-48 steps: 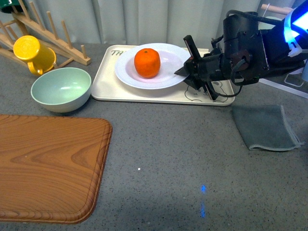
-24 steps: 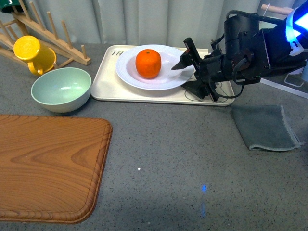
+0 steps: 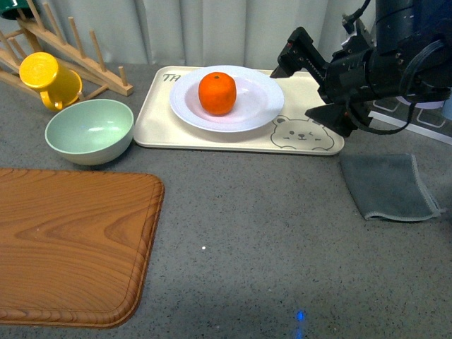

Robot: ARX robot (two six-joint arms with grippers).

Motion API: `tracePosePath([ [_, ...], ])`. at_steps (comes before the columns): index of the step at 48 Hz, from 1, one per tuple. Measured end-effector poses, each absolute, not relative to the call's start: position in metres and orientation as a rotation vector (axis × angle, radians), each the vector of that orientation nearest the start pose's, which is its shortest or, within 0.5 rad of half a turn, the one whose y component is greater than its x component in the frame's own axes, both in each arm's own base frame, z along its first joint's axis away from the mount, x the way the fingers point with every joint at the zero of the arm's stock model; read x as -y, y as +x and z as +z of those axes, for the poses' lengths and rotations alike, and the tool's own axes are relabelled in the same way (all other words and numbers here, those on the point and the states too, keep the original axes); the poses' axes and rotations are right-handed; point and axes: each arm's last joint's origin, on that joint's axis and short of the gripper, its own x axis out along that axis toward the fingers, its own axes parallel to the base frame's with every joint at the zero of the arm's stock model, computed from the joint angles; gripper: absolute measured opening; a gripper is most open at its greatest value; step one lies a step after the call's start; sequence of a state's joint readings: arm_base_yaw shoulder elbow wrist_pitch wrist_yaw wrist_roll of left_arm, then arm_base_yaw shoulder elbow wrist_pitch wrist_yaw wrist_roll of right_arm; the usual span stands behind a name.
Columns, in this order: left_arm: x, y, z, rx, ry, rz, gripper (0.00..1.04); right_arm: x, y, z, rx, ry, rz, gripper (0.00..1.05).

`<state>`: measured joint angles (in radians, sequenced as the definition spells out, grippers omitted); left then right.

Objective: Place orange and plate with both arms

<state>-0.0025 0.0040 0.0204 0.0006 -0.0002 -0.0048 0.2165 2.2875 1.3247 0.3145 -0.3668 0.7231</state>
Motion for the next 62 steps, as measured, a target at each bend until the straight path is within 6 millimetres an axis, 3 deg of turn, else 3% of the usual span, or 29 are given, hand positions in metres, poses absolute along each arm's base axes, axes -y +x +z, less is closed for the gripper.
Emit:
tracePosePath([
  [8, 0.0, 0.097, 0.17, 0.017, -0.005, -0.002, 0.98, -0.106, 0.389, 0.094, -0.717, 0.429, 0.229, 0.96],
  [18, 0.0, 0.097, 0.17, 0.017, -0.005, -0.002, 0.98, -0.066, 0.304, 0.121, -0.563, 0.163, 0.096, 0.96],
  [32, 0.0, 0.097, 0.17, 0.017, -0.005, -0.002, 0.98, -0.024, 0.202, 0.128, -0.566, 0.004, 0.054, 0.96],
  [36, 0.0, 0.097, 0.17, 0.017, -0.005, -0.002, 0.98, -0.017, 0.183, 0.131, -0.535, -0.023, 0.038, 0.96],
  [46, 0.0, 0.097, 0.17, 0.017, -0.005, -0.003, 0.98, -0.016, 0.182, 0.136, -0.504, -0.04, 0.044, 0.96],
  [52, 0.0, 0.097, 0.17, 0.019, -0.005, -0.002, 0.98, -0.013, 0.171, 0.122, -0.22, -0.02, 0.006, 0.73],
  [56, 0.0, 0.097, 0.17, 0.017, -0.005, 0.0, 0.98, -0.006, 0.166, 0.142, -0.03, -0.003, 0.022, 0.55],
  [62, 0.0, 0.097, 0.17, 0.017, -0.005, 0.0, 0.98, 0.0, 0.157, 0.153, -0.002, -0.001, -0.003, 0.27],
])
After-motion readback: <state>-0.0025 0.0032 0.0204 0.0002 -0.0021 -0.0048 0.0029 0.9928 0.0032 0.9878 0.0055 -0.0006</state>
